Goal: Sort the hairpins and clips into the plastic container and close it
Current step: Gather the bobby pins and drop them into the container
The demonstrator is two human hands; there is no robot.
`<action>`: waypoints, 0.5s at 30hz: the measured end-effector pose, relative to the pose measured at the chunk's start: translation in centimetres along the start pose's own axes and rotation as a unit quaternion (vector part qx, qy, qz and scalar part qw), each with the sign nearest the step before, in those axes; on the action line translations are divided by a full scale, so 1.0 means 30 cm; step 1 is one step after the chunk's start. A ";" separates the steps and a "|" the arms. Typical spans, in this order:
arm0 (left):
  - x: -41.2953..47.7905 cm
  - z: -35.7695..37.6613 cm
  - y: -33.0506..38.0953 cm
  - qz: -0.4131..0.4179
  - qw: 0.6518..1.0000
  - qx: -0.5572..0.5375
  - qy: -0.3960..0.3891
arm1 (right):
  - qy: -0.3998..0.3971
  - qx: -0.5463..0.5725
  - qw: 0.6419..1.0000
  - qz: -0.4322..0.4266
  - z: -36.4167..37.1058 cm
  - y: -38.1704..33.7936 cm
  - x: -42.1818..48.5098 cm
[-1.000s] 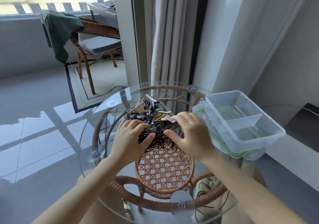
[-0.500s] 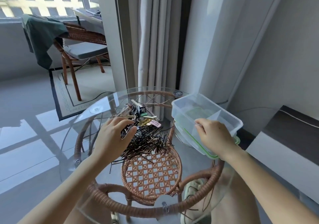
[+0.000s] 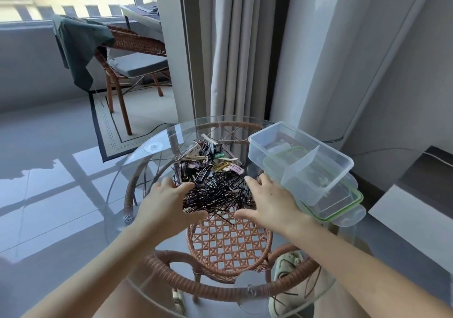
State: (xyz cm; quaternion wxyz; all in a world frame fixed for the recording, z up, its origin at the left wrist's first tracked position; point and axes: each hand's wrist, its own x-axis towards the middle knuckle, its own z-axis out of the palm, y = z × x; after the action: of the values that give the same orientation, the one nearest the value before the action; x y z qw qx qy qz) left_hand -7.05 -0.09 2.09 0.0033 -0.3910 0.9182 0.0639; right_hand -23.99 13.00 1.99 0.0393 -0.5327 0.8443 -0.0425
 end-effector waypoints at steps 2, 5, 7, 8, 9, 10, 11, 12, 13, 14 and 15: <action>-0.006 0.017 0.020 -0.001 1.000 0.012 -0.023 | -0.023 -0.010 0.999 0.025 0.028 -0.026 0.033; 0.000 0.036 0.042 0.009 0.999 -0.051 0.006 | -0.005 0.055 0.998 0.004 0.049 -0.066 0.059; 0.003 0.038 0.053 0.016 0.994 -0.099 0.031 | 0.005 0.086 0.996 -0.009 0.050 -0.082 0.062; 0.005 0.037 0.059 0.018 0.992 -0.115 0.042 | 0.015 0.101 0.995 -0.015 0.052 -0.082 0.062; 0.005 0.036 0.064 0.019 0.990 -0.126 0.053 | 0.028 0.117 0.993 -0.020 0.054 -0.080 0.061; 0.007 0.034 0.068 0.022 0.989 -0.132 0.066 | 0.042 0.135 0.990 -0.024 0.056 -0.075 0.061; 0.008 0.032 0.068 0.023 0.987 -0.134 0.081 | 0.055 0.154 0.986 -0.026 0.057 -0.071 0.060; 0.009 0.029 0.067 0.024 0.986 -0.135 0.094 | 0.068 0.169 0.983 -0.029 0.057 -0.067 0.059; 0.010 0.026 0.063 0.023 0.985 -0.137 0.105 | 0.081 0.179 0.980 -0.032 0.054 -0.063 0.059; 0.012 0.024 0.059 0.022 0.983 -0.140 0.112 | 0.097 0.186 0.977 -0.034 0.050 -0.059 0.059; 0.014 0.021 0.054 0.021 0.982 -0.144 0.118 | 0.112 0.192 0.974 -0.034 0.041 -0.055 0.059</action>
State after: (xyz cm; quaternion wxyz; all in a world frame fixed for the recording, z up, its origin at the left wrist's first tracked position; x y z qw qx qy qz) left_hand -8.55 0.80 1.64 -0.1628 -0.3727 0.9014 0.1486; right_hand -23.12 10.66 0.92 0.0448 -0.5358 0.8005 -0.2649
